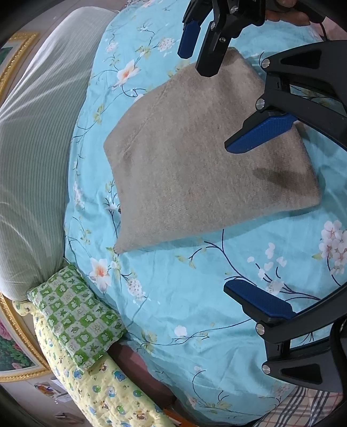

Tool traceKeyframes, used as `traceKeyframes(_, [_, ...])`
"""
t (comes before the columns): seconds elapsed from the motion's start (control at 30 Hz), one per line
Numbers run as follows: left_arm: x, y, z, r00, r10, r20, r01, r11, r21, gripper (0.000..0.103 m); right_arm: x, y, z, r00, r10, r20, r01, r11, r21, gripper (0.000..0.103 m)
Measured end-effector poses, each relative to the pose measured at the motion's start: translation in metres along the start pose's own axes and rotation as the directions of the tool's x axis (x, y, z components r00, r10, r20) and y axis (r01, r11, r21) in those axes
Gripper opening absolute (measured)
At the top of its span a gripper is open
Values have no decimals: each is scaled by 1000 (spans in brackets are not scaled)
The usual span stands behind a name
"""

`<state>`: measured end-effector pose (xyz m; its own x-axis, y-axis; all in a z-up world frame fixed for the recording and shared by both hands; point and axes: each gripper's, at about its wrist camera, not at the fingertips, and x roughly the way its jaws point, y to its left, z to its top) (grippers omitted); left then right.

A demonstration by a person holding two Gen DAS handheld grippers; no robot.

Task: Fold small clothes

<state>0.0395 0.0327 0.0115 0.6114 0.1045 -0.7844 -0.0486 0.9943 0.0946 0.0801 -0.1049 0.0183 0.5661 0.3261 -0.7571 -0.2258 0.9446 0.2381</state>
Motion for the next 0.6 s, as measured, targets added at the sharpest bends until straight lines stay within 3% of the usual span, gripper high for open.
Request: traceKeyframes(0.6, [10, 6, 7, 1000, -9, -17, 9, 1000, -16, 96, 6, -15, 5, 1000, 5, -11, -5, 1000, 19, 89])
